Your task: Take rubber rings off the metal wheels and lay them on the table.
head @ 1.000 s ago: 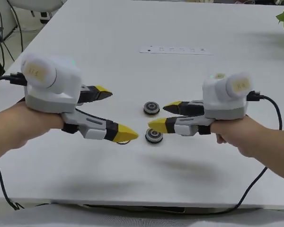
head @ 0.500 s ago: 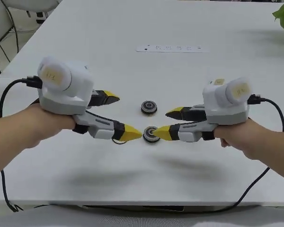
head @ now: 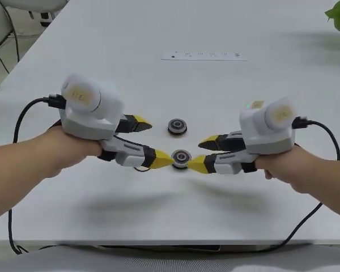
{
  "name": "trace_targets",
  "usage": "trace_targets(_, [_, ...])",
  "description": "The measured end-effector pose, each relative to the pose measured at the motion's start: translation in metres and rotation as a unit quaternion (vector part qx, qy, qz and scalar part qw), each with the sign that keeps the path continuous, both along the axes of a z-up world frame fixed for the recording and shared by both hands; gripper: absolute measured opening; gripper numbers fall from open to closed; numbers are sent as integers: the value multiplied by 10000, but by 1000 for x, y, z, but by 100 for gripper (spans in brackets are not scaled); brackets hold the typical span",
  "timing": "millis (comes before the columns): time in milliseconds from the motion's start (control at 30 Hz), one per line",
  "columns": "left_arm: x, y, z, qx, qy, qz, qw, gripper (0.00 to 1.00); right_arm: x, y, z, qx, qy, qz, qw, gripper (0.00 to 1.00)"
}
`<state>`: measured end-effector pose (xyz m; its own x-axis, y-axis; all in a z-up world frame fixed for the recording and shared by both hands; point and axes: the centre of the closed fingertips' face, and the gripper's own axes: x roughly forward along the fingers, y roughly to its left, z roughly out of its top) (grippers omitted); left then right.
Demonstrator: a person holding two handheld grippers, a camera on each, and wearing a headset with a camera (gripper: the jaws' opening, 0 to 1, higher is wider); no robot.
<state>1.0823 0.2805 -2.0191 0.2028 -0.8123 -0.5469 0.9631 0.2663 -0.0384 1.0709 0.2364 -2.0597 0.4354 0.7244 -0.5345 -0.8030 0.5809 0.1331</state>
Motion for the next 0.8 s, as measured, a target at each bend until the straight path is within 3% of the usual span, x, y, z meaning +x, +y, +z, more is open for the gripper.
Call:
trace_targets(233, [-4,-8,-9,32,140,-100,9998,45,-1,2,-6,-81,27,100,9999,29])
trace_targets(533, [-7,-14,-21,149,170,-199,9995,34,-1,4,-15,-183,73,173,9997,24])
trace_targets(800, [-10,-21,-27,203,228,-266,9992,32,-1,6,-17,-174,108,186,9996,20])
